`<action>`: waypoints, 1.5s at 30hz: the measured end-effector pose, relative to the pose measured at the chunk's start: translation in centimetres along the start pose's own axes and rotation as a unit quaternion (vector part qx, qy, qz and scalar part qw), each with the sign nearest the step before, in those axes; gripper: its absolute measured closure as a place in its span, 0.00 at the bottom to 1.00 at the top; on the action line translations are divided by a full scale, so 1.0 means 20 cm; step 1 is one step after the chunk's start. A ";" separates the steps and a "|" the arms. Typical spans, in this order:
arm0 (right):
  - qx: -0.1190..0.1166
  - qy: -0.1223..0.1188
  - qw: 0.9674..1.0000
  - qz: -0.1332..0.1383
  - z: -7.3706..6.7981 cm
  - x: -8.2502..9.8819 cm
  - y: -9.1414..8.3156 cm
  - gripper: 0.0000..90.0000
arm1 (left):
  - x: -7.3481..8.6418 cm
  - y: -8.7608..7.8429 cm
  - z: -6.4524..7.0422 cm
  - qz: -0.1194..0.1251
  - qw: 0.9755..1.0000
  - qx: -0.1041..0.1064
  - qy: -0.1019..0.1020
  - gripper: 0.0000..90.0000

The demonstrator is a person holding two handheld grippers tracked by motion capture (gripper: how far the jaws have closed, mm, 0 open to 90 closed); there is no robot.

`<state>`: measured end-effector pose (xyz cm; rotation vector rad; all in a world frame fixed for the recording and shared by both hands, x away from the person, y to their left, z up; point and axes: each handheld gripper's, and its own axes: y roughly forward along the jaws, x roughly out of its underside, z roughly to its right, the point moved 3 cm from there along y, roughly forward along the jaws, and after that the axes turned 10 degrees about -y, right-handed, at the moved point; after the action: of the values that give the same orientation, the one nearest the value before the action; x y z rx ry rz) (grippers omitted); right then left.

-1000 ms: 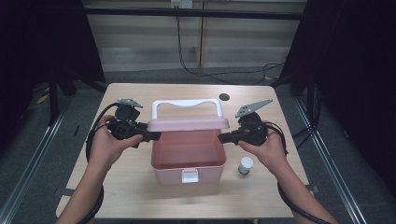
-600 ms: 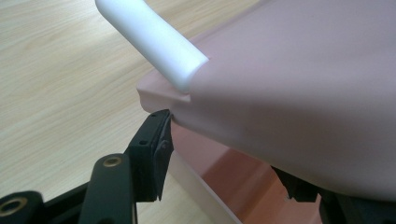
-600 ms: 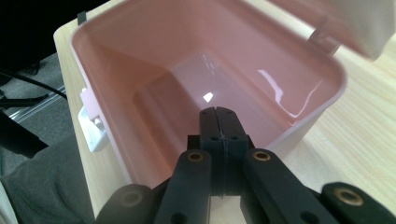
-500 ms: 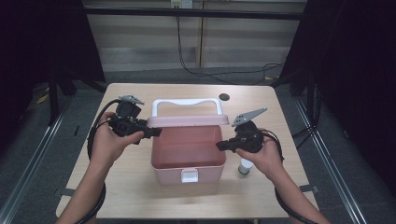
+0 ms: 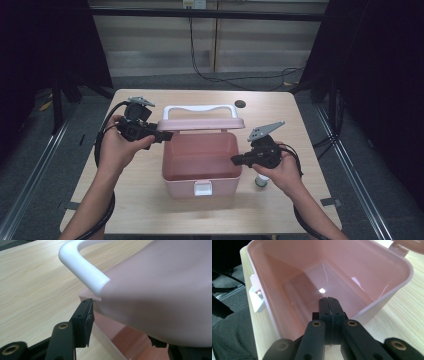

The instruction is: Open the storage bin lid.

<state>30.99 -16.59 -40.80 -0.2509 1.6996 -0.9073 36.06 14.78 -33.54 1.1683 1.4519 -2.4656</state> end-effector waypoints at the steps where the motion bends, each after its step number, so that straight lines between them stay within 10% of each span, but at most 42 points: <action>1: 0.000 0.000 1.000 0.000 0.00 0.00 0.00 1.00 | 0.00 0.00 0.00 0.004 1.000 0.000 -0.001 0.50; 45: -0.001 -0.002 1.000 -0.005 0.01 -0.01 0.01 1.00 | -0.10 0.02 -0.03 0.017 0.997 -0.062 -0.043 0.81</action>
<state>31.23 -16.40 -40.90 -0.2621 1.6972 -0.9112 38.02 14.34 -32.77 1.0402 1.5246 -2.3350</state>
